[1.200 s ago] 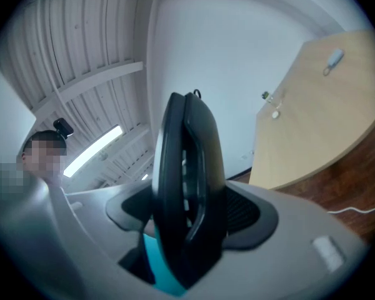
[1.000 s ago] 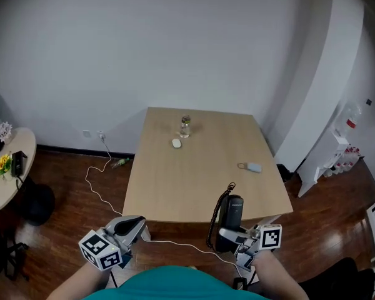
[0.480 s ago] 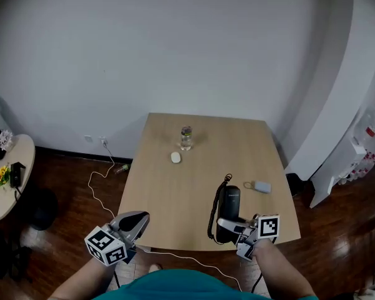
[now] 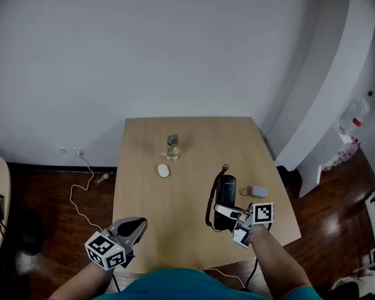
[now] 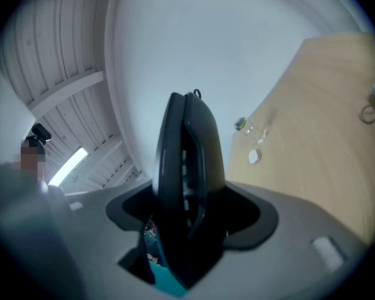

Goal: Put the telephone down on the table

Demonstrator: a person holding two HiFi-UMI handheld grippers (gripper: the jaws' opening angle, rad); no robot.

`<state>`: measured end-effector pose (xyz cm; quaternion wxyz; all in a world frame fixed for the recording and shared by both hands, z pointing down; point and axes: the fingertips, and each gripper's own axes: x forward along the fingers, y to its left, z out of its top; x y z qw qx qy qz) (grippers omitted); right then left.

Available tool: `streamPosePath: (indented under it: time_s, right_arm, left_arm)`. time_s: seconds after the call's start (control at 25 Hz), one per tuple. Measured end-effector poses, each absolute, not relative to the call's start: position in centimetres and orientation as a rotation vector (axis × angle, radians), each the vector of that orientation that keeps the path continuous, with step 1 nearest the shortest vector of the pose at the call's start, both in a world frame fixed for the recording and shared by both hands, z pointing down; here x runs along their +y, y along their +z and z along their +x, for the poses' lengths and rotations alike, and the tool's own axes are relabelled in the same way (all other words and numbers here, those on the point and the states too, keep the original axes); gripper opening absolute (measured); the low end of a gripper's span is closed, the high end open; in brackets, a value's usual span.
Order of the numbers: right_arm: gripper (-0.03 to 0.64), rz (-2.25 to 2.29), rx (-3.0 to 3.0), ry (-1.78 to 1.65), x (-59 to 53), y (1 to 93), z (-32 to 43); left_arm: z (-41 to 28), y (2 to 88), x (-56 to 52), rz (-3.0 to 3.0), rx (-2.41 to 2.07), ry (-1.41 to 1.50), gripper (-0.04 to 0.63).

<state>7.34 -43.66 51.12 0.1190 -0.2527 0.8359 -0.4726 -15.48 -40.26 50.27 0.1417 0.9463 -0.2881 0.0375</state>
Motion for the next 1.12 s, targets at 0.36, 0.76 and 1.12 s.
streamPosePath:
  time_s: [0.36, 0.76, 1.12]
  right_arm:
    - [0.324, -0.850, 2.479, -1.551, -57.2, 60.3, 13.2]
    - [0.324, -0.846, 2.489, -1.716, -68.8, 67.1, 14.9]
    - [0.324, -0.988, 2.477, -1.907, -72.4, 74.4, 15.3]
  left_arm:
    - [-14.1, 53.4, -45.6, 2.606, -1.001, 0.148, 0.006]
    - [-11.1, 56.9, -50.1, 2.497, -1.072, 0.117, 0.005]
    - [-9.9, 60.0, -50.7, 2.449, -1.005, 0.167, 0.006]
